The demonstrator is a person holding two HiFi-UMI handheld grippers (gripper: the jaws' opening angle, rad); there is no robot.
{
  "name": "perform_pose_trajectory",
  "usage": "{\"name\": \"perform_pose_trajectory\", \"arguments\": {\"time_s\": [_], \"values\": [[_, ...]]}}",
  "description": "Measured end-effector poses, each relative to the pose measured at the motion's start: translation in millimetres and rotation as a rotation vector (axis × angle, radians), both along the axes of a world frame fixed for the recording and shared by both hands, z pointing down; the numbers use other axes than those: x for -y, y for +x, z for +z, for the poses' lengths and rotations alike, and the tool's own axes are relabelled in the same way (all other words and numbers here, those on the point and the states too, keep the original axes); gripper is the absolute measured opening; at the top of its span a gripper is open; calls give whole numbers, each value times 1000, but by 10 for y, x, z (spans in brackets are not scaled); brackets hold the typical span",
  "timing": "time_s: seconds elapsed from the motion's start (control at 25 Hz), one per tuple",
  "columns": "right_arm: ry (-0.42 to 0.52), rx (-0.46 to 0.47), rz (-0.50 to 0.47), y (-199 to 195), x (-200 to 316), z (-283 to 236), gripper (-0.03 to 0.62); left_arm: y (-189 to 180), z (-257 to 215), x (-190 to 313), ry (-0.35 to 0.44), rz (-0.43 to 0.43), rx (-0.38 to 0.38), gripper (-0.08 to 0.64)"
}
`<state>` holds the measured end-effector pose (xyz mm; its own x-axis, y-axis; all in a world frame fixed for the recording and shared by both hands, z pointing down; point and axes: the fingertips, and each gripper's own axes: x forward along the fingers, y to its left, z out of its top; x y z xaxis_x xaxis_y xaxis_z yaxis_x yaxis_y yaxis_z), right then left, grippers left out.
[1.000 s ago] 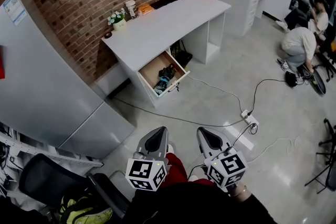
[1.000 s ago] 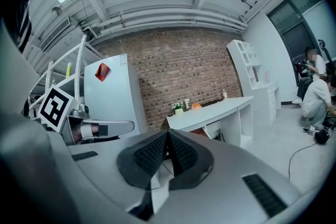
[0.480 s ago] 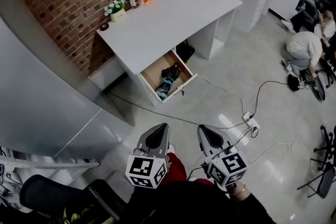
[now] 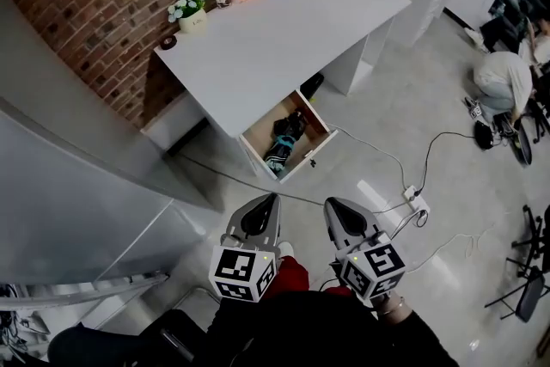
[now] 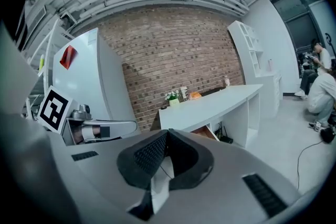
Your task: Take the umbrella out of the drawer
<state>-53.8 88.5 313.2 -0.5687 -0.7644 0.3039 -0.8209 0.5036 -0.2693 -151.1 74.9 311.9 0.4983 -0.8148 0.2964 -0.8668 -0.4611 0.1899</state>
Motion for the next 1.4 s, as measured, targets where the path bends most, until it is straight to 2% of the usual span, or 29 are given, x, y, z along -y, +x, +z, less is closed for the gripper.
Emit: {"name": "perform_pose_trajectory", "arguments": {"time_s": [0.32, 0.56, 0.84, 1.2, 1.4], "values": [[-3, -28, 52, -182, 355, 64, 2, -205, 125, 375, -39, 39, -3, 3], [-26, -48, 80, -162, 441, 101, 2, -253, 262, 534, -80, 57, 20, 5], [-52, -55, 121, -2, 581, 246, 2, -209, 518, 754, -135, 58, 49, 5], [-102, -35, 125, 212, 1007, 542, 2, -15, 924, 1231, -219, 47, 127, 6], [-145, -14, 113, 322, 1252, 761, 2, 145, 1160, 1520, -270, 48, 158, 31]]}}
